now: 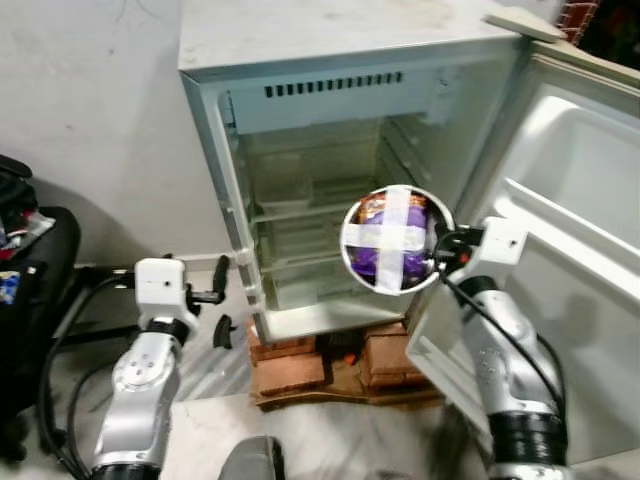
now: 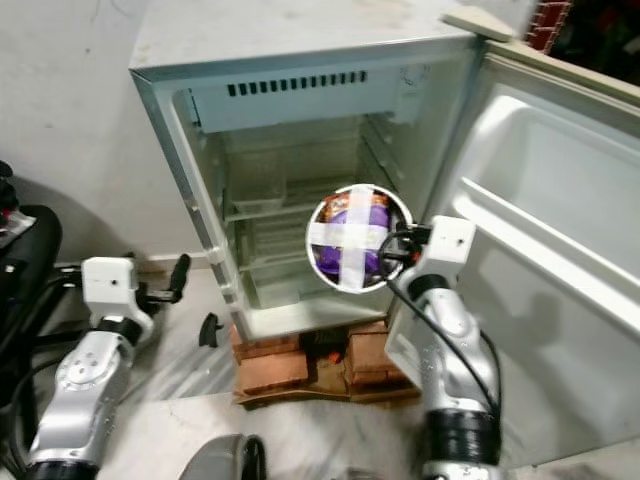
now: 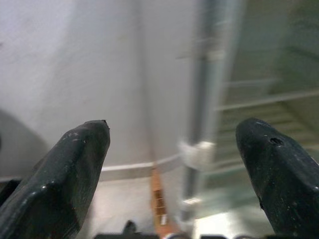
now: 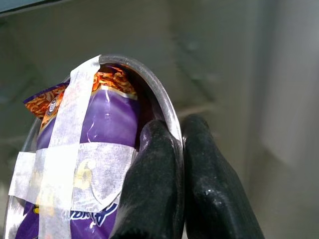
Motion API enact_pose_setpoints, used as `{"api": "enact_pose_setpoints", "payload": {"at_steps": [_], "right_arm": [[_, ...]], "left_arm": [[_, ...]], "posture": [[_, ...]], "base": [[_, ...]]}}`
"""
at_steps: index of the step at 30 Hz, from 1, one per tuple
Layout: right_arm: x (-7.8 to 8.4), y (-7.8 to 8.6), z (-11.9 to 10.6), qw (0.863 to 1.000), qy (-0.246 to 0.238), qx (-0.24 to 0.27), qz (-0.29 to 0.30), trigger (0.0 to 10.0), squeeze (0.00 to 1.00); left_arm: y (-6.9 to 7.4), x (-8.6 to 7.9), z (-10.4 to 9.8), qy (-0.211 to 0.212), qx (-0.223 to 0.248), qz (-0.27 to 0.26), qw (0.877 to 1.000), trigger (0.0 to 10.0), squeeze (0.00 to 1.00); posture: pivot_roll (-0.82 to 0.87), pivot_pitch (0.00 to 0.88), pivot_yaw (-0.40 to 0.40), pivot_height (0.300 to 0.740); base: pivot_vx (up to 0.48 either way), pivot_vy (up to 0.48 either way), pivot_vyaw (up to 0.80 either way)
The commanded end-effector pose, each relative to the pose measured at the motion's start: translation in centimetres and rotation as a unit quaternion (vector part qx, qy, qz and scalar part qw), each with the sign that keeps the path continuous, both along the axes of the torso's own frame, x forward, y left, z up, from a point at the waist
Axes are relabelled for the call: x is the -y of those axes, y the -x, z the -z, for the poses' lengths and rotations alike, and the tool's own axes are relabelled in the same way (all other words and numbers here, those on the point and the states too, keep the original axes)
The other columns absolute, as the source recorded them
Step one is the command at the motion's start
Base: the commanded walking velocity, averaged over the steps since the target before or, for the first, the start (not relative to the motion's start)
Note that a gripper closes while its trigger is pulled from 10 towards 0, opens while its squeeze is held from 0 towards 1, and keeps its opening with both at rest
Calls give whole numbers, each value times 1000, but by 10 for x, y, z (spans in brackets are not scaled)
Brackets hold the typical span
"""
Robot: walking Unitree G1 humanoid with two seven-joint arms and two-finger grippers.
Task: Restocking fridge
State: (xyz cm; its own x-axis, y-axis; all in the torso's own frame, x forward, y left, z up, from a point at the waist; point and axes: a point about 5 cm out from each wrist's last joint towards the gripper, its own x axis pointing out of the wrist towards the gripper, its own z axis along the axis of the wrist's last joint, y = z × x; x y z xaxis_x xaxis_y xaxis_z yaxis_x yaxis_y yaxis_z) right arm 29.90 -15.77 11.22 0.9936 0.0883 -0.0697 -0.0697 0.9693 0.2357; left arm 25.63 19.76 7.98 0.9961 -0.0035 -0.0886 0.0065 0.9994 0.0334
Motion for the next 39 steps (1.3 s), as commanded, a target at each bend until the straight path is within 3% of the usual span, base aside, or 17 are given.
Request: {"api": "enact_pose_setpoints", "payload": {"at_steps": [1,9,20,30,35,39], "right_arm": [[2,-2,-7,1000,6,16,-1,10000,0],[-1,-3,-6,1000,13,21,-10,10000,0],[9,-6,-3,1000,9,18,24,10000,0],[3,-8,-3,1000,0,20,12,10000,0],[-1,-8,-2,1000,-8,15,-18,10000,0],[3,-8,2,1000,-10,4,-2,10000,0]], "left_arm": [[-1,1,-2,5,2,-8,1000,10000,0],[0,0,-1,4,-1,-6,1000,10000,0],[2,2,1,5,-9,4,1000,10000,0],[2,-1,-6,4,-3,5,1000,10000,0],[9,-2,-7,-2,-6,1,1000,10000,0],[12,-4,-5,-1,-15,1,1000,10000,0]], "posture": [[-4,82,-15,740],[0,72,-21,740],[8,62,-11,740],[24,85,-14,740],[35,95,-5,740],[34,100,2,740]], "base": [[0,0,0],[0,0,364],[0,0,211],[0,0,459],[0,0,0],[0,0,0]]}}
